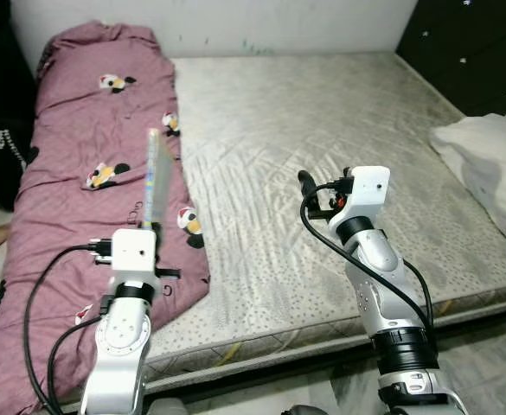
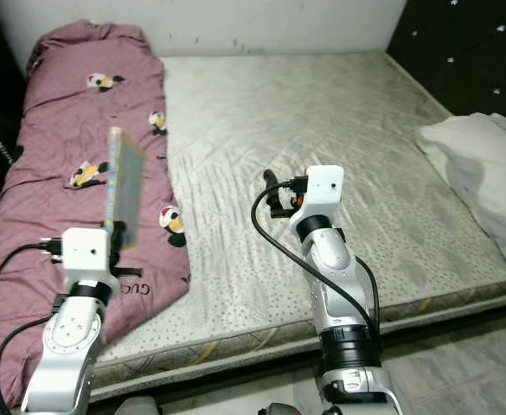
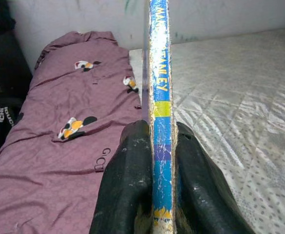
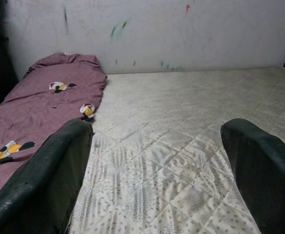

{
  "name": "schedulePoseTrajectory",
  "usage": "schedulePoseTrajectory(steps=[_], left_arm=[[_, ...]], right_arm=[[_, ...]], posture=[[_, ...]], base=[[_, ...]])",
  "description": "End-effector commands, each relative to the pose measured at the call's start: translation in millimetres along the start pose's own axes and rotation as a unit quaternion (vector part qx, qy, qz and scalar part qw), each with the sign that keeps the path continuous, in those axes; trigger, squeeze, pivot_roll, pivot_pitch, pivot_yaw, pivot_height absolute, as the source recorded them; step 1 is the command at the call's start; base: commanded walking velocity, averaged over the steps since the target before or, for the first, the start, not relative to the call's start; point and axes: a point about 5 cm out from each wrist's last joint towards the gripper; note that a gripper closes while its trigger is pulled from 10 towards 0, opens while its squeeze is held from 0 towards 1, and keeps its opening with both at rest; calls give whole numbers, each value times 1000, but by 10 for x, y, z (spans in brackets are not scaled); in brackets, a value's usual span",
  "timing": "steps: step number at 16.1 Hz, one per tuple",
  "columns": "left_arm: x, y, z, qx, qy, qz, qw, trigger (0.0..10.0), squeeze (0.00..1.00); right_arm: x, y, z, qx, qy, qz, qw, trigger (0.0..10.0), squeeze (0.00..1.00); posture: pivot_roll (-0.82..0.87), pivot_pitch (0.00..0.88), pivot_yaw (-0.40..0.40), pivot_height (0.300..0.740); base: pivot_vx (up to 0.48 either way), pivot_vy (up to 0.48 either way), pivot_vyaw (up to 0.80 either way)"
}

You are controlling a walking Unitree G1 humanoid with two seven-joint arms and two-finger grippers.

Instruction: Clean up the room

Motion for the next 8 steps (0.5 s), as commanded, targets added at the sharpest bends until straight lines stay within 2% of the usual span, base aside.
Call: schedulePoseTrajectory(steps=[1,4,8], left_arm=[[-9,81,-49,5,7,17,1000,10000,0],[27,97,-71,14,4,20,1000,10000,0],[25,84,-94,13,4,17,1000,10000,0]], right_arm=[[-18,-5,-13,-5,7,5,1000,10000,0],[6,21,2,-17,-17,12,1000,10000,0],[-62,-52,97,-21,-46,2,999,10000,0]], posture=[[43,0,-55,740],[41,0,-48,740],[40,0,-50,740]], base=[[0,0,0],[0,0,500],[0,0,0]])
Point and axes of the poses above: a point about 5 cm out from each wrist's last joint towards the gripper, its own x axis pointing out of the wrist towards the gripper, its own y axis along the axis of the wrist's last joint, z = x × y, and after that the axes turned 4 degrees about x, right-handed
